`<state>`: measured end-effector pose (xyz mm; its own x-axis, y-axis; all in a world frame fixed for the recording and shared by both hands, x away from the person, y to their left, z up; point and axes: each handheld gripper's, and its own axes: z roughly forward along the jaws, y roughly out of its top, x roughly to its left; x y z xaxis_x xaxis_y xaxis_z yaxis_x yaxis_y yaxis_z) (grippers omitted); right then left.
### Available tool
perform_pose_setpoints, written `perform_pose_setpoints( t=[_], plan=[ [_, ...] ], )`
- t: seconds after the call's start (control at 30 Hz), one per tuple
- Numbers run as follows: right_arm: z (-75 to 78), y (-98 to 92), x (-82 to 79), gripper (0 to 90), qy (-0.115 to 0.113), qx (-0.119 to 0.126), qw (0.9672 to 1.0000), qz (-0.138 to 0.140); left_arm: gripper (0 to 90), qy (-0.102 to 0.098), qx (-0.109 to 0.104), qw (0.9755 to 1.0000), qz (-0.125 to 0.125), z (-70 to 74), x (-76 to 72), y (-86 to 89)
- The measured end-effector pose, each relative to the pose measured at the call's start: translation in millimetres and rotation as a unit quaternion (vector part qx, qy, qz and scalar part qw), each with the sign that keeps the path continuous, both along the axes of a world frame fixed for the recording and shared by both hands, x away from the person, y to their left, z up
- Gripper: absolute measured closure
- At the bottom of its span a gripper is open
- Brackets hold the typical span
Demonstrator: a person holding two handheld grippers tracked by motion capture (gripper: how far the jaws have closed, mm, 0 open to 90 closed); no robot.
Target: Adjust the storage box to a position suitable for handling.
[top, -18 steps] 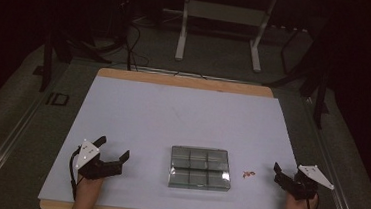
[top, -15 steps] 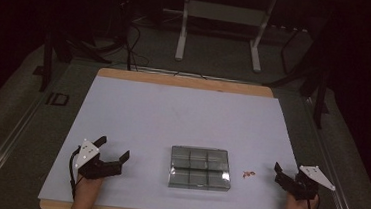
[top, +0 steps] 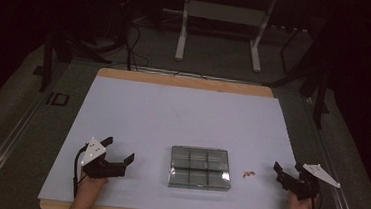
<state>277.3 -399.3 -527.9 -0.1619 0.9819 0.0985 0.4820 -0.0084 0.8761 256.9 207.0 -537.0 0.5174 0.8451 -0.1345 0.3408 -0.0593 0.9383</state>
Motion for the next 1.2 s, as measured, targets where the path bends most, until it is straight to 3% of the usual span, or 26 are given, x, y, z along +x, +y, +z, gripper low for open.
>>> perform_pose_setpoints(
  t=[0.1, 0.27, 0.4, 0.6, 0.63, 0.77, 0.8, 0.83, 0.87, 0.93, 1.0, 1.03, 1.07, 1.1, 1.13, 1.2],
  plan=[
    [3.1, 1.1, 1.5, 14.6, 0.001, 0.0, 0.9999, 0.014, 0.3, 0.023, 0.003, 0.9994, -0.026, 2.1, 5.8, -8.0],
    [9.1, 5.7, 2.4, 14.6, 0.011, 0.0, 0.9992, 0.039, 0.3, 0.04, -0.01, 0.9976, -0.056, 6.7, 10.3, -17.7],
    [13.8, 12.6, 2.6, 14.5, 0.019, -0.007, 0.9979, 0.062, 0.3, 0.046, -0.023, 0.9959, -0.075, 11.4, 12.2, -27.0],
    [20.0, 23.7, 2.0, 13.0, 0.007, -0.005, 0.9948, 0.102, 0.3, 0.048, -0.022, 0.9935, -0.101, 19.0, 11.6, -37.4],
    [23.7, 30.6, 2.4, 12.8, -0.003, 0.009, 0.9912, 0.132, 0.3, 0.047, -0.021, 0.9934, -0.102, 20.0, 11.6, -38.8],
    [26.6, 38.4, 3.8, 12.9, -0.004, 0.012, 0.9881, 0.153, 0.3, 0.049, -0.024, 0.9918, -0.116, 22.3, 13.1, -43.1],
    [28.6, 44.7, 5.3, 12.9, -0.003, 0.016, 0.9853, 0.17, 0.3, 0.046, -0.024, 0.9914, -0.12, 22.7, 13.1, -44.8],
    [28.6, 44.7, 5.3, 12.9, -0.003, 0.016, 0.9853, 0.17, 0.3, 0.046, -0.025, 0.9914, -0.12, 23.0, 12.8, -46.1],
    [29.2, 46.4, 5.8, 12.9, -0.003, 0.023, 0.9832, 0.181, 0.3, 0.047, -0.022, 0.9912, -0.122, 23.3, 12.9, -47.9],
    [30.2, 55.1, 7.0, 13.5, -0.005, 0.015, 0.9774, 0.211, 0.3, 0.046, -0.012, 0.991, -0.125, 23.3, 12.8, -52.5],
    [29.8, 57.8, 7.7, 14.1, -0.004, 0.011, 0.9761, 0.217, 0.3, 0.047, -0.005, 0.9898, -0.134, 22.5, 12.4, -57.2],
    [28.4, 62.1, 9.3, 15.9, -0.004, 0.01, 0.9717, 0.236, 0.3, 0.047, -0.001, 0.9893, -0.138, 22.1, 12.1, -59.7],
    [28.4, 62.1, 9.3, 15.9, -0.004, 0.01, 0.9717, 0.236, 0.3, 0.046, 0.006, 0.9886, -0.143, 21.8, 12.1, -62.1],
    [27.3, 64.2, 10.1, 15.9, -0.002, 0.007, 0.9697, 0.244, 0.3, 0.045, 0.012, 0.9884, -0.145, 21.2, 12.0, -65.2],
    [24.4, 68.7, 10.9, 19.9, 0.002, 0.006, 0.9643, 0.265, 0.4, 0.046, 0.016, 0.9872, -0.152, 20.7, 12.1, -67.1],
    [23.4, 70.1, 11.1, 19.9, 0.004, 0.005, 0.9628, 0.27, 1.4, 0.048, 0.026, 0.9861, -0.157, 19.9, 12.2, -70.6]
  ],
)
